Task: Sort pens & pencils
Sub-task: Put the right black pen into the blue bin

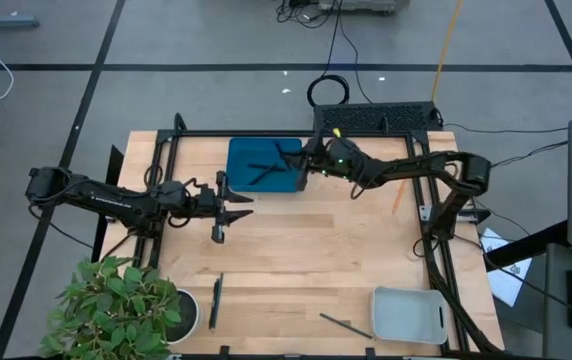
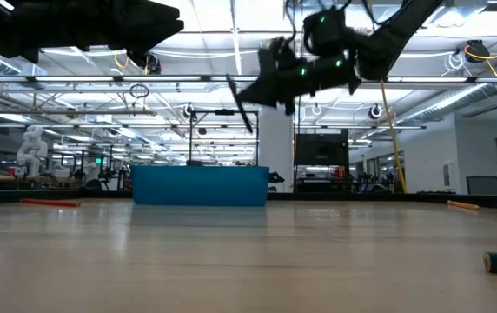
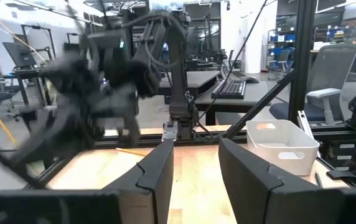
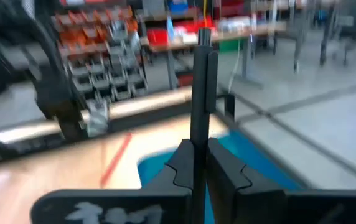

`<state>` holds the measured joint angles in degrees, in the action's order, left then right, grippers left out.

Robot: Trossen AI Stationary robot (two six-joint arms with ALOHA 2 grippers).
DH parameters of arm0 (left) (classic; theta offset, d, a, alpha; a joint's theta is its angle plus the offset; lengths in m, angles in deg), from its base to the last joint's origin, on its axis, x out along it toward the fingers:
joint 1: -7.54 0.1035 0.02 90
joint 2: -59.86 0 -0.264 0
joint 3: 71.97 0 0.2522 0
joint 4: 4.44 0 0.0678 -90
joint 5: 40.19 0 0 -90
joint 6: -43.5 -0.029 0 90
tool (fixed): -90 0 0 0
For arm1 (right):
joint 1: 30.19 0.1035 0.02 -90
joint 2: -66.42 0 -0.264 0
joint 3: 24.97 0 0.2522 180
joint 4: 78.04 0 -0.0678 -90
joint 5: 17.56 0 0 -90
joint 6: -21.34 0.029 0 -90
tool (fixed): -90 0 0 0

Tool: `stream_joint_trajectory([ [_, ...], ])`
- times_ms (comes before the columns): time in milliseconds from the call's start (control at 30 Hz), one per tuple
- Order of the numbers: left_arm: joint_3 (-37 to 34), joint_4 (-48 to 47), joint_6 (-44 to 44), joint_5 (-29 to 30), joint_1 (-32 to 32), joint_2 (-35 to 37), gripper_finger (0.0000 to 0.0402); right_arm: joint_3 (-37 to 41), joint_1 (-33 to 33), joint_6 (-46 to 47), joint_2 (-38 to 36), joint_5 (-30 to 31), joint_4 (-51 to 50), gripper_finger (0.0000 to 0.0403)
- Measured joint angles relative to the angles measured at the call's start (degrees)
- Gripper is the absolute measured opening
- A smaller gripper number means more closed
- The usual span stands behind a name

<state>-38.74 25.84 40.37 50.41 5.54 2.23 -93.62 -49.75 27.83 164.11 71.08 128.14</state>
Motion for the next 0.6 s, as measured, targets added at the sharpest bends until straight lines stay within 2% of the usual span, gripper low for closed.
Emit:
stream_joint_trajectory([
  [300,0.0,0.0,-0.1,0.1,0.0,0.0,0.0131,0.1,-2.3,5.1,12.0,1.2,6.6,0.0008],
  [467,0.0,0.0,-0.2,0.1,0.0,0.0,0.0131,0.1,-2.2,6.0,13.8,0.8,7.3,0.0012],
  [600,0.0,0.0,-0.1,0.1,0.0,0.0,0.0131,0.1,-2.0,6.5,13.1,0.7,7.5,0.0038],
])
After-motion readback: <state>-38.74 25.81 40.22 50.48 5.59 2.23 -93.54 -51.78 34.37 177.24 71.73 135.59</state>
